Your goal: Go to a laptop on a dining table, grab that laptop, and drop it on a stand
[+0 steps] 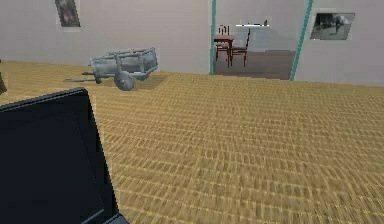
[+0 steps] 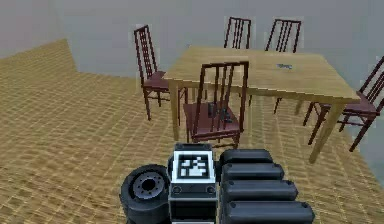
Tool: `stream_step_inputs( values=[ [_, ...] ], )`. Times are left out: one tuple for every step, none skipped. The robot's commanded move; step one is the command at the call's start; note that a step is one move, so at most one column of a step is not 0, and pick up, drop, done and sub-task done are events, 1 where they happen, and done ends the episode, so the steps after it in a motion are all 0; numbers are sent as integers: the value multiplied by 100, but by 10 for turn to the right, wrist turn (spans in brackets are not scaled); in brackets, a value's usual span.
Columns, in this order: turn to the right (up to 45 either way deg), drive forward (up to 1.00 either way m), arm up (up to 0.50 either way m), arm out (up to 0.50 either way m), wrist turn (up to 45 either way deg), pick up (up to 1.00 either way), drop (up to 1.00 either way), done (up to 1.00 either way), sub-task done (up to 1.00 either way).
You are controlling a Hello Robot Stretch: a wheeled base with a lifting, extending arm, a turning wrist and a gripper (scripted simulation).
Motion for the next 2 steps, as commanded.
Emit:
stream_step_inputs(
  values=[
    [120,0,0,0,0,0,0,0,0],
    [0,10,0,0,0,0,0,0,0]
  ],
)
